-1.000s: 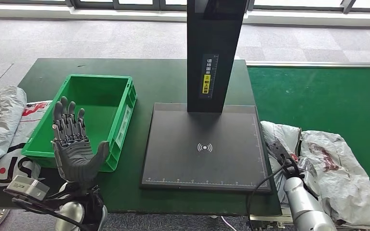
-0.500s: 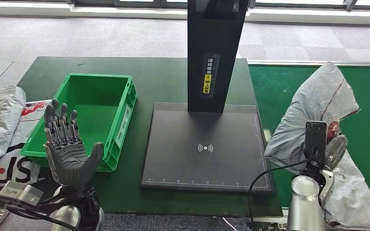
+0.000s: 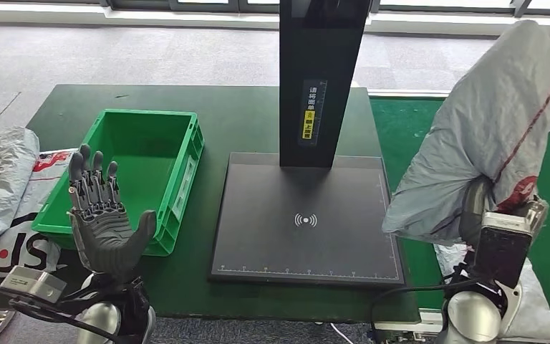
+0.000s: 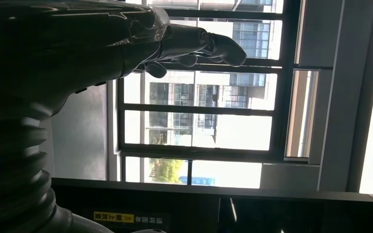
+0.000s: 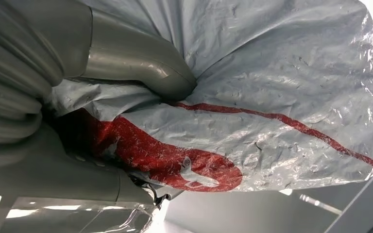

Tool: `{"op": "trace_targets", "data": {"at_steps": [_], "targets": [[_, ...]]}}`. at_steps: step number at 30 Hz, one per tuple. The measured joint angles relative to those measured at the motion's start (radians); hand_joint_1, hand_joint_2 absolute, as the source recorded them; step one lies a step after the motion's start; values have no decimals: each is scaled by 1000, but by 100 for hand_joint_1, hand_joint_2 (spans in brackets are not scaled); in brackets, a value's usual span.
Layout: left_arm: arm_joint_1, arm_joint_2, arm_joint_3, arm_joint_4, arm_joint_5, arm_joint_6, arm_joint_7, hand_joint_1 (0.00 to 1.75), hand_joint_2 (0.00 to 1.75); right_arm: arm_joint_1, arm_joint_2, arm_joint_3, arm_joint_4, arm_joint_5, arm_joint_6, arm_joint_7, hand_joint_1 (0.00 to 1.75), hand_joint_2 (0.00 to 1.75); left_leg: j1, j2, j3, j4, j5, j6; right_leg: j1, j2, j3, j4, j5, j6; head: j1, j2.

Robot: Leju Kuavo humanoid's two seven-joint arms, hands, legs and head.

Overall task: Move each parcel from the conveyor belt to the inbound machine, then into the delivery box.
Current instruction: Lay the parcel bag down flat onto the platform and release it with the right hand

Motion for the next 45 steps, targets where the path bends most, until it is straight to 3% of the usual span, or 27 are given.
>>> {"op": "trace_targets", "data": {"at_steps": [5, 14, 21, 32, 33, 34, 36, 37, 38, 45], "targets": [[-20, -3, 0, 15, -2, -7, 0, 0, 175, -12, 1, 146, 27, 21, 119, 26, 175, 175, 1, 1, 1, 0, 1, -1, 1, 2, 0, 0, 0, 0, 0, 0], [-42, -7, -2, 43, -6, -1, 1, 0, 175, -49, 8, 352, 209, 21, 161, 51, 175, 175, 1, 1, 0, 0, 1, -1, 1, 2, 0, 1, 0, 0, 0, 0], [-52, -6, -12, 61, 0, 14, 0, 0, 175, -67, 8, 426, 312, 12, 166, 50, 175, 175, 1, 1, 0, 0, 1, -1, 1, 2, -1, 0, 0, 0, 0, 0], [-55, -6, -13, 71, 0, 16, 0, 0, 175, -75, 8, 450, 367, 11, 165, 52, 175, 175, 1, 1, 0, 0, 1, -1, 1, 2, -1, 0, 0, 0, 0, 0], [-55, -5, -13, 72, 0, 18, 0, 0, 175, -77, 8, 450, 371, 16, 163, 59, 164, 175, 1, 1, 0, 0, 1, -1, 1, 2, -1, 0, 0, 0, 0, 0], [-55, -5, -13, 72, 0, 21, 0, 0, 175, -79, 8, 451, 376, 21, 161, 68, 133, 175, 1, 1, 0, 0, 1, -1, 1, 2, -1, 0, 0, 0, 0, 0], [-54, -5, -13, 72, 2, 26, 0, 0, 175, -84, 7, 454, 390, 33, 154, 86, 46, 175, 1, 1, 0, 0, 1, -1, 1, 2, -1, 0, 0, 0, 0, 0], [-54, -4, -13, 72, 2, 27, 0, 0, 175, -87, 6, 456, 399, 36, 147, 88, 13, 175, 1, 1, 0, 0, 1, -1, 1, 2, -1, 0, 0, 0, 0, 0], [-54, -4, -13, 72, 3, 27, 0, 0, 175, -89, 6, 458, 410, 37, 139, 88, 0, 175, 1, 1, 0, 0, 1, -1, 1, 2, -1, 0, 0, 0, 0, 0], [-55, -4, -13, 72, 3, 34, 0, 0, 175, -118, 5, 466, 492, 35, 86, 89, 0, 175, 1, 1, 0, 0, 1, -1, 1, 2, -1, 0, 0, 0, 0, 0]]}}
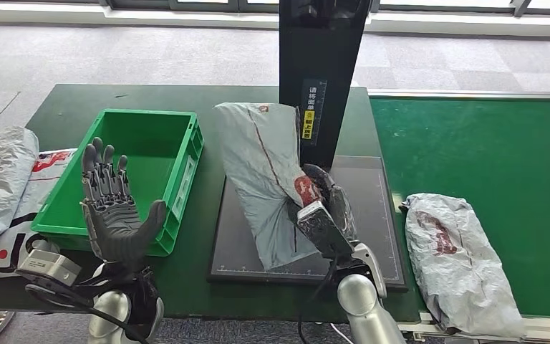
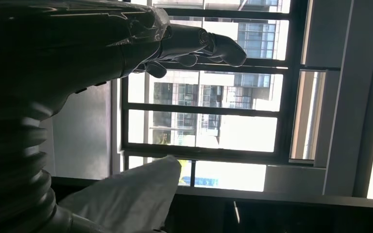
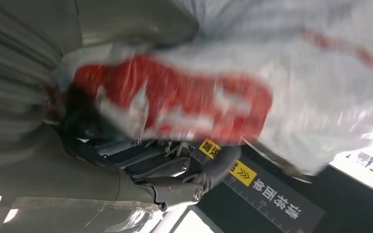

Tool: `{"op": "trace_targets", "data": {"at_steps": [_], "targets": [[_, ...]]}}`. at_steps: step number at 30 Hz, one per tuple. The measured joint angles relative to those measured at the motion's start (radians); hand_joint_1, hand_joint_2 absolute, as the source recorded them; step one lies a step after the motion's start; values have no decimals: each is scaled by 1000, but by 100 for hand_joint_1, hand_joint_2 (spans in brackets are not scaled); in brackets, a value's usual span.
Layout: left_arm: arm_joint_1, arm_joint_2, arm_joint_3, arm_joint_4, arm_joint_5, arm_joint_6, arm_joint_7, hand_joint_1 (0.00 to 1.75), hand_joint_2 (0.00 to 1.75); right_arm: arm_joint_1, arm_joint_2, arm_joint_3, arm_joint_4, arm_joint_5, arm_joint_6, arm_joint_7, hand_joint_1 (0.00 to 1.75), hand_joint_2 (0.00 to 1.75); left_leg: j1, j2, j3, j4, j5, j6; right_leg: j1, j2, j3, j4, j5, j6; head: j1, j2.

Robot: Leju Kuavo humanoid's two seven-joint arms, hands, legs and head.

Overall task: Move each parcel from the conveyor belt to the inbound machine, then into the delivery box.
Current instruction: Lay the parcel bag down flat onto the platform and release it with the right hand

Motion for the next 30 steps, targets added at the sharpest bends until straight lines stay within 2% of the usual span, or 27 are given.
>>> {"op": "trace_targets", "data": {"at_steps": [16, 24, 27, 30], "targets": [[-3, 2, 0, 1, 2, 0, 0, 0, 175, -29, -5, 2, 65, 0, -36, 4, 0, 175, 0, 0, 0, 0, 0, 0, 0, 0, 0, 0, 0, 0, 0, 0], [-3, 4, 0, 1, 3, 2, 0, 0, 175, -34, -19, 2, 64, 0, -85, 8, 0, 175, 0, 0, 0, 0, 0, 0, 0, 0, 0, 0, 0, 0, 0, 0], [-3, 4, 0, 1, 3, 6, 0, 0, 175, -32, -27, 2, 46, 15, -126, 6, 0, 175, 0, 0, 0, 0, 0, 0, 0, 0, 0, 0, 0, 0, 0, 0], [-4, 4, 0, 4, 1, 18, 0, 0, 175, -18, -31, 1, -11, 29, -250, -46, 0, 175, 0, 0, 0, 0, 0, 0, 0, 0, -1, 0, 0, 0, 0, 0]]}}
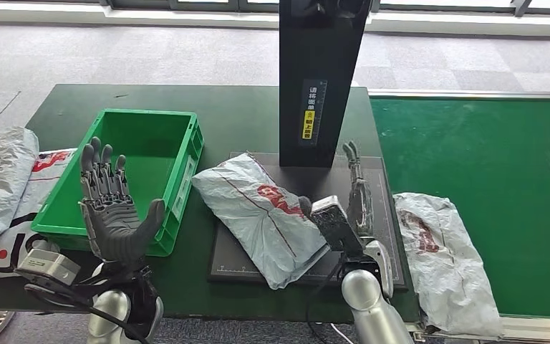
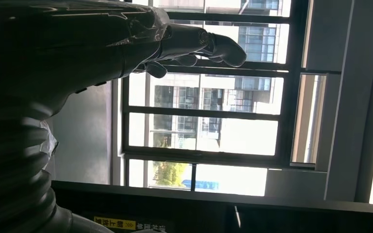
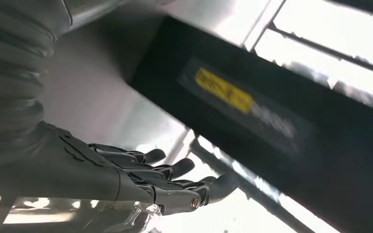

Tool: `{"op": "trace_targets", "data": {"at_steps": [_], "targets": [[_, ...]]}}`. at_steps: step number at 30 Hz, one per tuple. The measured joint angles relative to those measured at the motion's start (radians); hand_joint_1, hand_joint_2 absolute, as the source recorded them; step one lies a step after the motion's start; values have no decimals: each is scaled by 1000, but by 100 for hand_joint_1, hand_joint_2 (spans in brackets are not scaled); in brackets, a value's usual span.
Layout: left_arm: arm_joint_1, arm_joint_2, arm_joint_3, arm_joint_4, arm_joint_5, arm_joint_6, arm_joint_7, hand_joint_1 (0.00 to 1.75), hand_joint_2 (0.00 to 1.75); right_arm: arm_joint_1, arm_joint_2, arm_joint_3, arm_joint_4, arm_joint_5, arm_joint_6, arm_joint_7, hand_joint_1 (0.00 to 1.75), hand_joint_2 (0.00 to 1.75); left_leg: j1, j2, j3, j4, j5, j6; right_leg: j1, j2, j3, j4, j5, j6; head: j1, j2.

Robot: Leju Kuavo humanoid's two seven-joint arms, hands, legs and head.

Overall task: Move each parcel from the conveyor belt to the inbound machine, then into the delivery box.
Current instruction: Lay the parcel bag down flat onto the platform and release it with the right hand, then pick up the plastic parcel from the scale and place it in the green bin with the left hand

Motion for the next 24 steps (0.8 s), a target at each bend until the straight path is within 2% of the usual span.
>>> {"op": "trace_targets", "data": {"at_steps": [4, 7, 10, 13, 17, 24], "targets": [[-33, 4, -6, 41, -50, 64, 0, 0, 175, 41, -1, -2, -148, -13, -215, -126, 0, 175, 0, 0, 0, 0, 0, 0, 0, -1, -1, 0, 0, 0, 0, 0], [-111, 7, -30, 141, -178, 169, 15, 0, 175, 79, 5, -2, -316, -22, -327, -216, 0, 175, 0, -1, 0, 0, 0, 0, 0, -2, 0, 0, 0, 0, 0, 0], [-205, 8, -65, 285, -393, 285, 87, 0, 175, 109, 21, -2, -470, -20, -343, -238, 0, 175, 0, 0, 0, 0, 0, 0, 0, -1, 0, 0, 1, 0, 0, 0], [-278, 8, -99, 416, -539, 338, 159, 0, 175, 127, 38, -2, -561, -22, -344, -239, 0, 175, 0, 1, 1, 0, 0, 0, 0, 1, 0, 0, 2, 0, 0, 0], [-335, 8, -136, 542, -644, 353, 224, 0, 175, 134, 55, -6, -609, -35, -344, -239, 0, 175, 0, 2, 1, 0, 0, 0, 0, 2, 0, 0, 3, -1, 0, 0], [-368, 11, -168, 659, -752, 340, 305, 0, 175, 139, 57, -19, -628, -62, -344, -239, 0, 175, 0, 3, 1, 0, 0, 0, 0, 3, 0, 0, 2, -1, 0, 0]]}}
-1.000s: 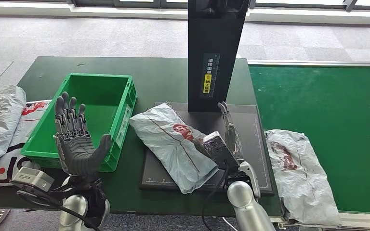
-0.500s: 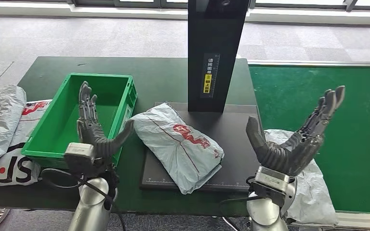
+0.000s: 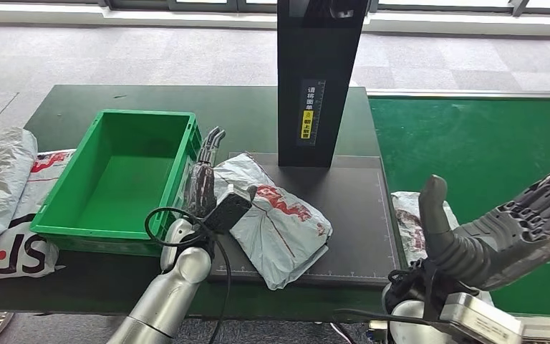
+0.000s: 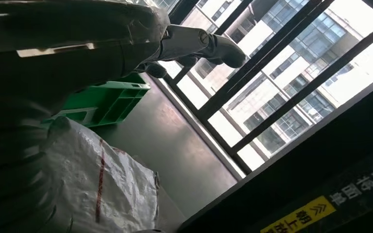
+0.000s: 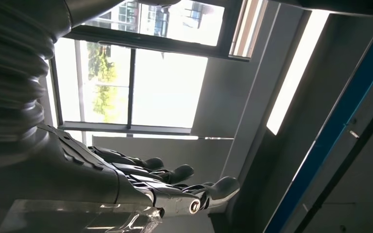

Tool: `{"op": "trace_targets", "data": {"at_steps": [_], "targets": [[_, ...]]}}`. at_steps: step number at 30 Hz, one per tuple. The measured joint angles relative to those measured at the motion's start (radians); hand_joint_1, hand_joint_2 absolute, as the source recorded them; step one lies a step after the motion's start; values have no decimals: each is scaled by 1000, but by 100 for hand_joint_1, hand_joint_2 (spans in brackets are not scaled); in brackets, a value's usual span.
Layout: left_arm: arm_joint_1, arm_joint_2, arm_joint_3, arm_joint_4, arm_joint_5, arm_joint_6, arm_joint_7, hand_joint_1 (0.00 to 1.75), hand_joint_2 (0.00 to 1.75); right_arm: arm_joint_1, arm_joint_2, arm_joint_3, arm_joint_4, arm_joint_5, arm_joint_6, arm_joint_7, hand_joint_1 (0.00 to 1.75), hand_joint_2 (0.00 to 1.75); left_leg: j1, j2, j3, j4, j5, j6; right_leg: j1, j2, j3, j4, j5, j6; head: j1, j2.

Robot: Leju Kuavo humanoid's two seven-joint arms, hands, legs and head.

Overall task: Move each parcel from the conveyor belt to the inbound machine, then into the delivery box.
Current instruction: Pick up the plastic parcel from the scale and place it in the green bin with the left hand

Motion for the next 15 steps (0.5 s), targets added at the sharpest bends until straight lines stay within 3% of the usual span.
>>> {"op": "trace_targets", "data": {"at_steps": [6, 15], "targets": [[-11, 15, -31, 83, -113, -41, 76, 0, 175, 3, 0, -17, 0, -9, 0, 0, 0, 175, 0, 0, 0, 0, 0, 0, 0, 0, 0, 0, 0, 0, 0, 0], [-26, 28, -51, 155, -154, -110, 95, 0, 175, 5, 0, -29, -2, -6, 0, 0, 0, 175, 0, 0, 0, 0, 0, 0, 0, 0, 0, 0, 0, 0, 0, 0]]}}
